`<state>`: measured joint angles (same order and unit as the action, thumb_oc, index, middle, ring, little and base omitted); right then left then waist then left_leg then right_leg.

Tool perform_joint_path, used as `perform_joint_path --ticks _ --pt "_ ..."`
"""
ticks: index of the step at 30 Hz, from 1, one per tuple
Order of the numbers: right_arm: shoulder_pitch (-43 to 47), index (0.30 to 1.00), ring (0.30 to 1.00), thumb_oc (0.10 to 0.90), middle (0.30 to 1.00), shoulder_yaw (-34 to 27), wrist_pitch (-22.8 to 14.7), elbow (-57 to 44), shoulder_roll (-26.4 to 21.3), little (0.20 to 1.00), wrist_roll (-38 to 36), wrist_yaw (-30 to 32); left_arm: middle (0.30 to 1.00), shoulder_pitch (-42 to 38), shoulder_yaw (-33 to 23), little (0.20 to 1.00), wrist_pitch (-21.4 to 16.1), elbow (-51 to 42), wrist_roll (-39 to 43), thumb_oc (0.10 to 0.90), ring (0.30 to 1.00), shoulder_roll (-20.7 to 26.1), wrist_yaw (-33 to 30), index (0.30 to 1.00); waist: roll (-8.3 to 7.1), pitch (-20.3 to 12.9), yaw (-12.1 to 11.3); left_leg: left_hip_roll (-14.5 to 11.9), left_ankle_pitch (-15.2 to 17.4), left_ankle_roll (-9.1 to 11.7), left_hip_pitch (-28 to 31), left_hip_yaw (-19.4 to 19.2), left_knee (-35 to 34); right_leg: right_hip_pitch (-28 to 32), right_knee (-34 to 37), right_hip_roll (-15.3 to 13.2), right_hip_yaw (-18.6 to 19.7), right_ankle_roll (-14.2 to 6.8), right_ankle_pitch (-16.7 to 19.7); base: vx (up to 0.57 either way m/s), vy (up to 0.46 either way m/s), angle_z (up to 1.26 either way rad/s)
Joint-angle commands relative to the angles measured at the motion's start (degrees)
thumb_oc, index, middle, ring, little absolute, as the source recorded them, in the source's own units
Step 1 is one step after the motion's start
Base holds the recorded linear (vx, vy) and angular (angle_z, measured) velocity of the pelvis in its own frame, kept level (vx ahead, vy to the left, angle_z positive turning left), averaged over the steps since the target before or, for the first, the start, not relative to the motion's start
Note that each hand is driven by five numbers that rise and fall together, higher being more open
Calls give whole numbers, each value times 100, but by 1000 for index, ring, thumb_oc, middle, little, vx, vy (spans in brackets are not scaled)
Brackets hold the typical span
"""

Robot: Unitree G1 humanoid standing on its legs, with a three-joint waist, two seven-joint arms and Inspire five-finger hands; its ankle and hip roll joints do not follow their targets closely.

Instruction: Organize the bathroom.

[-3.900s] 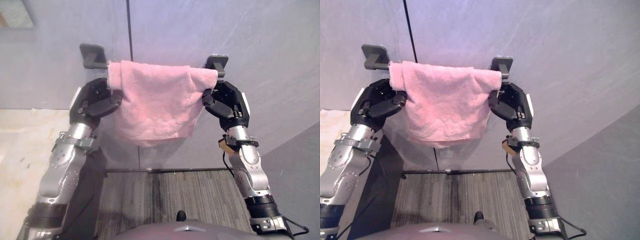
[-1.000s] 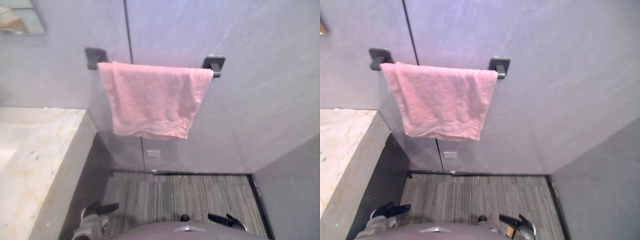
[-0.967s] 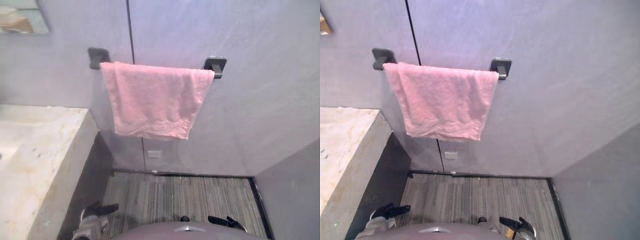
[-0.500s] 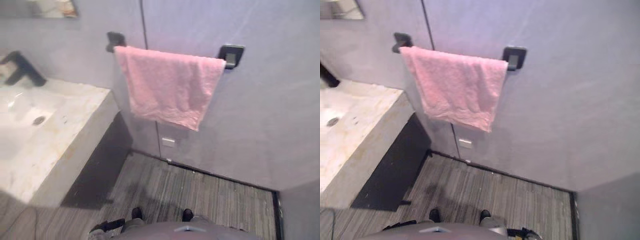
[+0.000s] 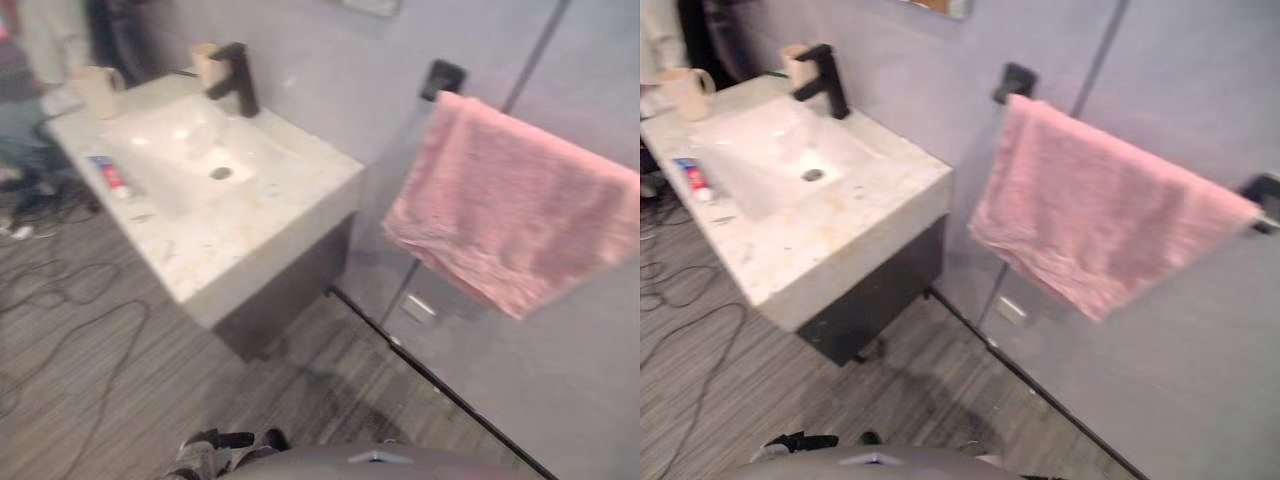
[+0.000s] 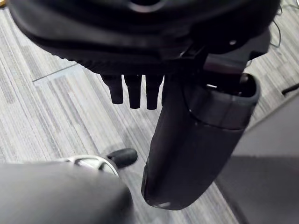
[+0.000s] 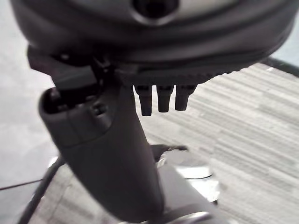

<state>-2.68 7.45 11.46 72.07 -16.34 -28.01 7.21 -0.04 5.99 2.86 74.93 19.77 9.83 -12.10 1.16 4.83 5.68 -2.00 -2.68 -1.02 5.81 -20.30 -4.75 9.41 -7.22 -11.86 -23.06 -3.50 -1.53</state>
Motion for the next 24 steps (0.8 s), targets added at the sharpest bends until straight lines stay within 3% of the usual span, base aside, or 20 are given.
perform_joint_path --ticks 1,3,5,6,9,13,19,22,24 --pt "636 900 900 800 900 -2 128 186 159 900 -316 85 900 -36 -9 900 82 159 -232 800 900 413 -113 900 -169 14 -98 -286 298 318 331 369 -25 -659 735 50 665 -720 593 -21 227 66" --pt "646 900 900 800 900 -69 163 179 231 900 -468 148 900 -71 115 900 152 224 -422 800 900 434 -183 900 -134 11 -43 -210 313 264 216 493 -25 -836 550 -6 843 -705 636 -19 307 49" --pt "628 900 900 800 900 -67 260 189 276 900 -377 150 900 -100 188 900 230 254 -486 800 900 473 -162 900 -84 -33 72 -192 292 211 124 551 -25 -988 368 141 1184 -658 566 8 218 46" --pt "593 900 900 800 900 -36 318 191 318 900 -458 201 900 -128 260 900 223 220 -487 800 900 513 -121 900 -16 -28 186 -206 260 159 88 609 -25 -1094 71 381 1530 -612 413 17 155 54" --pt "496 900 900 800 900 -73 494 265 345 900 -472 130 900 -271 426 900 114 93 -629 800 900 597 -163 900 79 -55 321 -214 197 89 -62 709 -25 -1200 -259 842 1840 -461 79 18 150 66" --pt "459 900 900 800 900 32 699 273 351 900 -310 -66 900 -299 475 900 124 -67 -672 800 900 645 -287 900 55 -48 292 -139 110 130 -205 772 -25 -1069 -56 1213 1741 -278 -161 13 30 54" --pt "512 900 900 800 900 217 1085 341 256 900 115 -359 900 -317 336 900 -51 -130 -849 800 900 639 -320 900 41 33 211 -12 25 105 -341 931 55 -903 46 1404 1868 -117 -196 22 2 11" --pt "519 900 900 800 900 214 1126 340 211 900 170 -394 900 -327 299 900 -107 -137 -756 800 900 617 -318 900 46 43 248 3 128 122 -393 783 333 -876 40 1388 1797 -73 -217 -36 47 21" --pt "504 900 900 800 900 166 1093 332 152 900 135 -417 900 -383 339 900 -127 -180 -940 800 900 582 -277 900 6 56 338 -182 216 215 -622 401 872 -837 22 1276 1626 -10 -218 -96 124 18"
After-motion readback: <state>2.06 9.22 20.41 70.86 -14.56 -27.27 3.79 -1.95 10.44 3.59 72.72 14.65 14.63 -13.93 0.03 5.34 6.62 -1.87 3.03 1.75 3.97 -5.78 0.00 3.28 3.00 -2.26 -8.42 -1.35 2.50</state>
